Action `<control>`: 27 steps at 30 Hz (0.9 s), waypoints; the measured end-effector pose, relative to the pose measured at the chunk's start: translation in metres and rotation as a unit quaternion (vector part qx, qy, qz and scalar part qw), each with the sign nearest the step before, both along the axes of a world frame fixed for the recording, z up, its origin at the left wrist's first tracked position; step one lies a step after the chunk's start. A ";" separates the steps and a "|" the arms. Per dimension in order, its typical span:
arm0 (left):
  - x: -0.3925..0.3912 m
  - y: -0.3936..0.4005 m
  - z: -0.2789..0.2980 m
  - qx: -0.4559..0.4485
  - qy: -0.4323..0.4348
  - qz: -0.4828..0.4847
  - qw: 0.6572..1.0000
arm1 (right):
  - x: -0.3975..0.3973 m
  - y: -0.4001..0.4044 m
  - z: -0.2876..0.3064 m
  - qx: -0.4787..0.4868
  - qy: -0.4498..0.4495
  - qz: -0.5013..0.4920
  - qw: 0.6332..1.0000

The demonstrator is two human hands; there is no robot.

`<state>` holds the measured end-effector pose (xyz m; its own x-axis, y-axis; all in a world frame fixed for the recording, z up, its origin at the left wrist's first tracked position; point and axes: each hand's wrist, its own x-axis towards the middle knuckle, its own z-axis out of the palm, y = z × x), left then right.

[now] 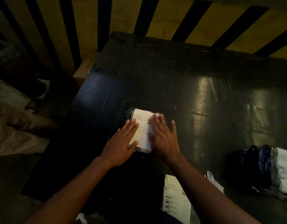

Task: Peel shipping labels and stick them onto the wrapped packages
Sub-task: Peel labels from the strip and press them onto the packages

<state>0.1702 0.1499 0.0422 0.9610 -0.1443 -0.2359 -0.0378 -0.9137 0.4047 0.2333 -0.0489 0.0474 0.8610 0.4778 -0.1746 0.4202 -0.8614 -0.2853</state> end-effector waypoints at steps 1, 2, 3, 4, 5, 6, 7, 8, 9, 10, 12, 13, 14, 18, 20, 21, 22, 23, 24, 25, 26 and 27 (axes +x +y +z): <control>0.000 0.000 0.001 -0.003 0.003 0.002 1.000 | -0.004 0.006 0.001 0.007 -0.003 0.039 0.999; 0.000 -0.001 0.002 -0.002 0.008 0.002 1.000 | -0.008 0.011 0.001 0.008 0.002 0.074 0.997; 0.000 -0.001 0.002 0.002 0.010 0.001 1.000 | -0.011 0.014 0.000 0.005 0.006 0.091 0.996; 0.000 0.000 0.001 0.006 0.011 -0.001 1.000 | -0.014 0.014 -0.003 0.002 0.003 0.089 0.996; 0.000 0.001 0.000 0.009 0.007 -0.005 1.000 | -0.015 0.011 -0.006 -0.001 -0.010 0.078 0.997; 0.000 0.003 -0.001 0.009 0.003 -0.008 1.000 | -0.018 0.006 -0.009 -0.005 -0.031 0.062 0.998; 0.000 0.005 -0.003 0.007 0.003 -0.011 1.000 | -0.022 -0.002 -0.013 -0.010 -0.051 0.048 0.997; 0.000 0.006 -0.005 0.002 0.005 -0.011 1.000 | -0.024 -0.011 -0.018 -0.014 -0.070 0.038 0.997; 0.000 0.005 -0.006 -0.004 0.004 -0.012 1.000 | -0.025 -0.020 -0.020 -0.016 -0.083 0.030 0.996; 0.001 0.004 -0.006 -0.007 0.004 -0.012 1.000 | -0.025 -0.025 -0.020 -0.018 -0.092 0.022 0.995; 0.001 0.001 -0.004 -0.008 0.008 -0.010 1.000 | -0.023 -0.025 -0.013 -0.014 -0.087 0.016 0.996; 0.001 0.001 -0.004 -0.010 0.009 -0.009 1.000 | -0.022 -0.019 -0.009 -0.008 -0.084 0.024 0.996; 0.002 0.002 -0.004 -0.011 0.007 -0.011 1.000 | -0.025 -0.011 -0.006 0.004 -0.085 0.042 0.995; 0.001 0.008 -0.004 -0.009 -0.004 -0.027 1.000 | -0.053 0.018 -0.012 0.032 -0.055 0.082 0.995; 0.002 0.009 -0.006 -0.010 -0.003 -0.032 0.999 | -0.065 0.010 -0.018 0.028 -0.055 0.056 0.997; 0.002 0.009 -0.006 -0.010 -0.006 -0.032 0.999 | -0.070 0.001 -0.020 0.025 -0.061 0.041 0.997; 0.002 0.009 -0.006 -0.013 -0.010 -0.033 0.999 | -0.074 -0.009 -0.021 0.021 -0.068 0.029 0.997; 0.002 0.008 -0.006 -0.016 -0.014 -0.033 0.999 | -0.077 -0.020 -0.022 0.018 -0.075 0.021 0.997; 0.002 0.007 -0.007 -0.016 -0.015 -0.032 0.999 | -0.079 -0.028 -0.022 0.014 -0.078 0.014 0.997; 0.002 0.006 -0.007 -0.016 -0.015 -0.032 0.999 | -0.079 -0.033 -0.022 0.016 -0.080 0.006 0.997; 0.002 0.006 -0.007 -0.015 -0.015 -0.032 0.999 | -0.079 -0.032 -0.020 0.022 -0.082 -0.002 0.996; 0.003 0.006 -0.008 -0.016 -0.018 -0.033 0.999 | -0.079 -0.027 -0.018 0.030 -0.086 -0.006 0.996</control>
<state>0.1728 0.1557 0.0341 0.9570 -0.2143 -0.1957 -0.1126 -0.8957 0.4301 0.1540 -0.0758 0.0293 0.8811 0.4728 0.0041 0.4573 -0.8500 -0.2616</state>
